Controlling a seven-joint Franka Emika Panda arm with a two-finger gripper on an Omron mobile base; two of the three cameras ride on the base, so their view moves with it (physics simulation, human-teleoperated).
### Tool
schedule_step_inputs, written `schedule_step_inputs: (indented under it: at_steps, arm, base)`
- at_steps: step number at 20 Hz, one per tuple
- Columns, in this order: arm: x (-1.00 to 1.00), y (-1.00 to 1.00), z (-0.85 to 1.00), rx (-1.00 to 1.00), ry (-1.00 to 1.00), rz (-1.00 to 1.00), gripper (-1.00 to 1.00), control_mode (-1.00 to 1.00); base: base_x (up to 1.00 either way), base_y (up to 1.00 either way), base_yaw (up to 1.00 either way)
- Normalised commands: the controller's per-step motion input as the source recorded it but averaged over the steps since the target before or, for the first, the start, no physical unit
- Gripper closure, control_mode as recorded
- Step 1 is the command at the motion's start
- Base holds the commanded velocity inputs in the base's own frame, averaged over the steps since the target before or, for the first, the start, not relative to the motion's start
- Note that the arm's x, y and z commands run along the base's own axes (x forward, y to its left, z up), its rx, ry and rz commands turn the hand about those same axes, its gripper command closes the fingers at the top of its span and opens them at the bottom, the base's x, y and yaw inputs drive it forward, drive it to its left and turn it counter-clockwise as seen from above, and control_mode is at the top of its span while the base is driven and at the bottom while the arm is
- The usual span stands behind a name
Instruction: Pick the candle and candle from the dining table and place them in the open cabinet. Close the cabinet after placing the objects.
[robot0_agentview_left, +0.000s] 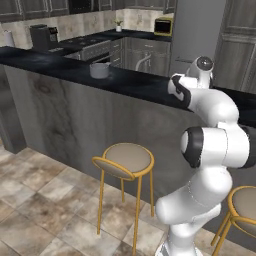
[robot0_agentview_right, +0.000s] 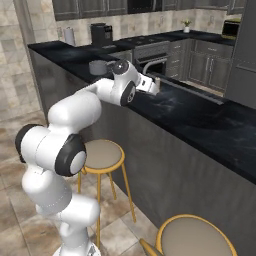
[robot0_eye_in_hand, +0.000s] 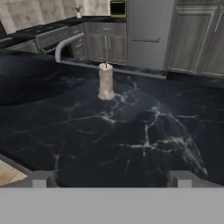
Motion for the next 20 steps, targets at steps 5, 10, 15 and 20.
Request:
schedule_step_inputs:
  at_steps: [5, 10, 15, 20]
  arm:
    - [0.31, -0.07, -0.07, 0.00, 0.01, 0.00, -1.00, -1.00]
    - [0.27, -0.01, -0.08, 0.00, 0.02, 0.00, -1.00, -1.00]
    - [0.27, -0.03, -0.10, 0.00, 0.01, 0.00, -1.00, -1.00]
    - [0.27, -0.10, -0.14, 0.00, 0.00, 0.00, -1.00, -1.00]
  base:
    - [0.00, 0.00, 0.00]
    - [0.00, 0.00, 0.00]
    - [0.00, 0.00, 0.00]
    - [0.00, 0.00, 0.00]
